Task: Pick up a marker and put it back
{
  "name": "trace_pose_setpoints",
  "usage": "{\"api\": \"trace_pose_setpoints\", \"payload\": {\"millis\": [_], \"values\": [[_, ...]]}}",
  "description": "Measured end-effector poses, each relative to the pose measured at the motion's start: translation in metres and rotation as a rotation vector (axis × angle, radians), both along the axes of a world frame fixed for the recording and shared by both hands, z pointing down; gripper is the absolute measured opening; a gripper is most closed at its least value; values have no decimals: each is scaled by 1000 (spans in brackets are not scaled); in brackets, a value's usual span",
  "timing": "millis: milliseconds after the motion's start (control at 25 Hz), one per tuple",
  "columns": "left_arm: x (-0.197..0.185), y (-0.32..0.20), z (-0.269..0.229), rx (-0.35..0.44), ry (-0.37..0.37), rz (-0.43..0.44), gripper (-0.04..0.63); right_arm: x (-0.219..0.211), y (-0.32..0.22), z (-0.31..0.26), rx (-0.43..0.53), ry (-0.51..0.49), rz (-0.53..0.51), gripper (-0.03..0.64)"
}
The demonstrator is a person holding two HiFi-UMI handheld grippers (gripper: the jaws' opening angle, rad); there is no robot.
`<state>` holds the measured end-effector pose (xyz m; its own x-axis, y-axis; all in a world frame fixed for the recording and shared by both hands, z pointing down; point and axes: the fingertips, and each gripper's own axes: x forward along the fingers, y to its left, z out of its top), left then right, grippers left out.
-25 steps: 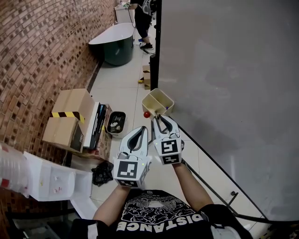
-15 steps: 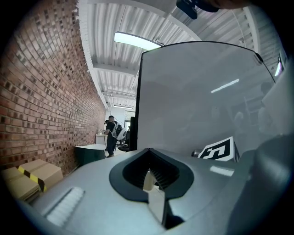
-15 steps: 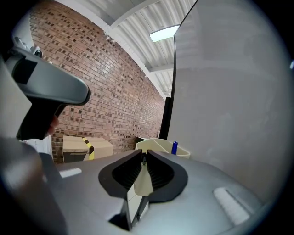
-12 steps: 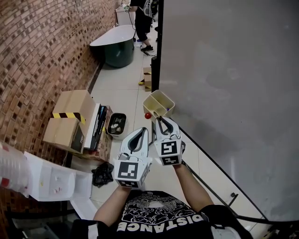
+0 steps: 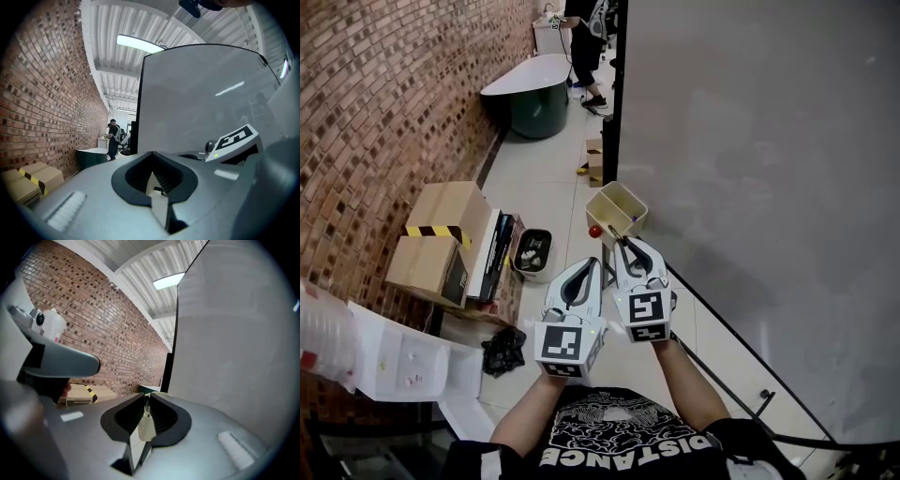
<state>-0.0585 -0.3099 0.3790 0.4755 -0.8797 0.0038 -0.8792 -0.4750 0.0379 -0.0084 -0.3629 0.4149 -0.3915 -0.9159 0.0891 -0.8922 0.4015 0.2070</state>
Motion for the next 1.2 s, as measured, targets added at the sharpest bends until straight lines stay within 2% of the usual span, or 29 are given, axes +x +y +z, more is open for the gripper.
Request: {"api": "trace_pose_setpoints", "payload": {"millis": [640, 1200], "values": [[15, 25, -9, 22, 35, -34, 5, 16, 60, -62, 113, -46, -28, 32], [27, 45, -14, 36, 18, -30, 5, 21, 96, -73, 149, -59, -38, 34]]}}
